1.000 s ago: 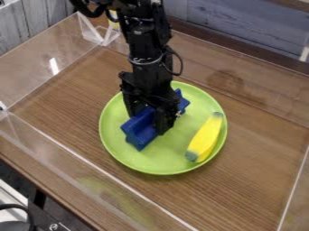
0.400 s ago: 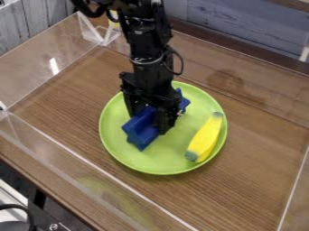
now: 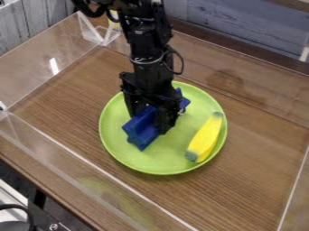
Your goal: Remove the blue object from inside the green plate and put it on the table
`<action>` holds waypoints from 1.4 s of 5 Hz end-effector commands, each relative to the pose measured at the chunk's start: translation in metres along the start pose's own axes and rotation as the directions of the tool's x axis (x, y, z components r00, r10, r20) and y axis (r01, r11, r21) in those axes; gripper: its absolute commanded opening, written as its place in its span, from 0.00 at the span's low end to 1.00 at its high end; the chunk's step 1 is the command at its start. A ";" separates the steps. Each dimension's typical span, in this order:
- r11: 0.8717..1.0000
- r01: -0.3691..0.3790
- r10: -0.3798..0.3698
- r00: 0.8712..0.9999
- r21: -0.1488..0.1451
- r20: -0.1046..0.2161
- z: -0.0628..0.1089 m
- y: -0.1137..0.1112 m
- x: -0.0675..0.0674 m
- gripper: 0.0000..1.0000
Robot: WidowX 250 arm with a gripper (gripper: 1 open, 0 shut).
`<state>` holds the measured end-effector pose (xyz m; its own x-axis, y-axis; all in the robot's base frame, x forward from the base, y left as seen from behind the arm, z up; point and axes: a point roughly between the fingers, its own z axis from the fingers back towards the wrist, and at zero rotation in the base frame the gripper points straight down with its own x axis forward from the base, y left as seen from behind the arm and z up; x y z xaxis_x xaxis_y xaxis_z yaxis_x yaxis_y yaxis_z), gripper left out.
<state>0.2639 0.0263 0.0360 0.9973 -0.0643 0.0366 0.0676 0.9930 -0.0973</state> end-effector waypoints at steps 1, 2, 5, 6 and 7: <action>1.000 0.000 0.000 1.000 0.003 0.025 0.004 -0.001 0.006 0.00; 1.000 -0.004 0.004 1.000 0.001 0.025 0.003 -0.001 0.006 0.00; 1.000 -0.017 0.017 1.000 -0.005 0.023 0.001 -0.003 0.007 0.00; 1.000 -0.021 0.022 1.000 -0.007 0.023 0.001 -0.004 0.007 0.00; 1.000 -0.026 0.026 0.999 -0.009 0.022 0.001 -0.004 0.008 0.00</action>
<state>0.2667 0.0243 0.0347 0.9987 -0.0381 0.0352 0.0417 0.9932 -0.1084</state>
